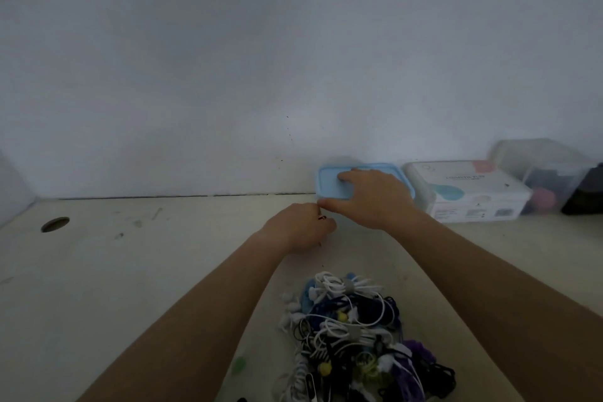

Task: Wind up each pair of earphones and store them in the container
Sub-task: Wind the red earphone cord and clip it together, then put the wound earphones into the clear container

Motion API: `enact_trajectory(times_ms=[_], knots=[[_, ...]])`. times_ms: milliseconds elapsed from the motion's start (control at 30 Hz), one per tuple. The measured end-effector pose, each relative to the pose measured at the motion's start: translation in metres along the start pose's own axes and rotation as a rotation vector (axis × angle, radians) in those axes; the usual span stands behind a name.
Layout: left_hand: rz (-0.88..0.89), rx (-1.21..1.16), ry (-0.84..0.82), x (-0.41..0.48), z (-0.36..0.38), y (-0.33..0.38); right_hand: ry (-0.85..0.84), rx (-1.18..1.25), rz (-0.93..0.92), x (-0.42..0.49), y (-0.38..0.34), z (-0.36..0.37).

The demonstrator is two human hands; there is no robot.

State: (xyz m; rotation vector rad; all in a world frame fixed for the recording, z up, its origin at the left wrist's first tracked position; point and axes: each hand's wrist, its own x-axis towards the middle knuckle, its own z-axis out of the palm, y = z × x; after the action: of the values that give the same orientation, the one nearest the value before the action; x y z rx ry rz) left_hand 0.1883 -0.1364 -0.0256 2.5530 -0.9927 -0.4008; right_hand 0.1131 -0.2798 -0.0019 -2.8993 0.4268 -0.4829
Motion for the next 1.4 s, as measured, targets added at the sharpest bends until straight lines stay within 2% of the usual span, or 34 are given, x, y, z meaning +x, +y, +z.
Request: enact_trajectory(times_ms=[200, 333, 400, 500, 567, 667, 800, 933, 1067, 1133, 1233, 1333, 1400], knots=[[-0.045, -0.037, -0.051, 0.002, -0.003, 0.007, 0.052, 0.126, -0.040, 0.000, 0.000, -0.010], [-0.100, -0.036, -0.019, 0.002, -0.006, 0.010, 0.241, 0.281, -0.066, 0.003, 0.007, -0.028], [-0.124, -0.052, 0.055, 0.000, -0.007, 0.013, 0.341, 0.377, -0.050, 0.003, 0.013, -0.040], [-0.127, 0.029, 0.300, -0.011, -0.010, 0.022, 0.504, 0.510, 0.087, 0.000, 0.026, -0.055], [-0.067, 0.063, 0.384, -0.017, -0.009, 0.027, 0.567, 0.642, 0.212, -0.001, 0.035, -0.060], [0.011, 0.131, 0.375, -0.022, -0.006, 0.032, 0.627, 0.843, 0.359, -0.003, 0.047, -0.060], [-0.075, 0.099, 0.305, -0.019, -0.005, 0.026, 0.656, 1.010, 0.506, -0.008, 0.053, -0.057], [-0.096, -0.011, 0.277, -0.020, -0.008, 0.018, 0.593, 1.052, 0.652, -0.015, 0.064, -0.048], [-0.068, -0.099, 0.377, -0.027, -0.015, 0.025, 0.547, 0.924, 0.747, -0.023, 0.065, -0.050], [-0.058, -0.167, 0.396, -0.029, -0.019, 0.034, 0.618, 0.768, 0.659, -0.029, 0.060, -0.056], [-0.037, -0.396, 0.349, -0.022, -0.029, 0.050, 0.720, 0.472, 0.372, -0.033, 0.047, -0.061], [-0.081, -0.624, 0.233, -0.006, -0.040, 0.067, 0.649, 0.451, 0.199, -0.030, 0.029, -0.059], [-0.094, -0.651, 0.205, 0.009, -0.044, 0.075, 0.593, 0.508, 0.153, -0.027, 0.018, -0.054]])
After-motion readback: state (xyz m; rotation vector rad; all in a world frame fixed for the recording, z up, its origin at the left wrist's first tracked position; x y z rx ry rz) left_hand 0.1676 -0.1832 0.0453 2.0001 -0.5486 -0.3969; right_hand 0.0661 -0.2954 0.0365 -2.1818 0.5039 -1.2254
